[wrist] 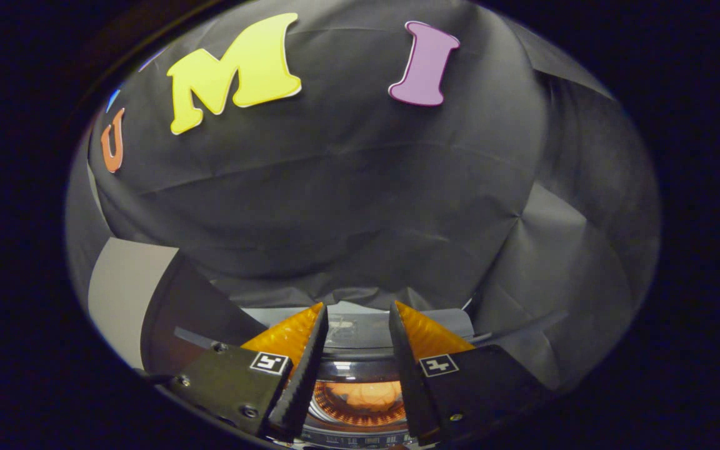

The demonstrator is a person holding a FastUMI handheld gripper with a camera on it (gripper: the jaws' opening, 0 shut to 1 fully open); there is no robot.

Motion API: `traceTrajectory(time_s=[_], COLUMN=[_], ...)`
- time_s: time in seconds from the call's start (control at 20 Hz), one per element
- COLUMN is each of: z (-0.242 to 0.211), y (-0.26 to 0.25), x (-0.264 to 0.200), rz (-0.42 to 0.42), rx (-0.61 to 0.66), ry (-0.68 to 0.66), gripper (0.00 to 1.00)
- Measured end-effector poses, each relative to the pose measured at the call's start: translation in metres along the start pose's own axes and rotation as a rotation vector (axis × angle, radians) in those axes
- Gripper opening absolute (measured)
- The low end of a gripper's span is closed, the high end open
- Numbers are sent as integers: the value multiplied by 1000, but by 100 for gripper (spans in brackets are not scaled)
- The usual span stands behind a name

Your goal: Put the clothes into the washing machine and then close the washing machine lid.

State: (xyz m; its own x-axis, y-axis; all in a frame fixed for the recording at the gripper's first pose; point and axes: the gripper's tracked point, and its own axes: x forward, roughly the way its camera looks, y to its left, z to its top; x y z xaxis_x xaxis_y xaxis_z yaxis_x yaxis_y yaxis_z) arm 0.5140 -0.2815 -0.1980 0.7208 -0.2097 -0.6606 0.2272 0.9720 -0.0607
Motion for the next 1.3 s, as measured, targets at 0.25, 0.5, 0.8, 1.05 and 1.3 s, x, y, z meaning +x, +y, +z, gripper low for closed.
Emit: traceTrajectory(time_s=[0.25, 0.5, 0.8, 1.05, 1.3], z=[-7, -27, -64, -86, -101], y=[0, 4, 13, 42, 71], x=[-3, 0, -31, -91, -153], rz=[-6, -9, -20, -49, -49], rx=[20, 61, 104, 38, 12], ry=[0, 72, 108, 18, -82], gripper=[62, 62, 66, 66, 66])
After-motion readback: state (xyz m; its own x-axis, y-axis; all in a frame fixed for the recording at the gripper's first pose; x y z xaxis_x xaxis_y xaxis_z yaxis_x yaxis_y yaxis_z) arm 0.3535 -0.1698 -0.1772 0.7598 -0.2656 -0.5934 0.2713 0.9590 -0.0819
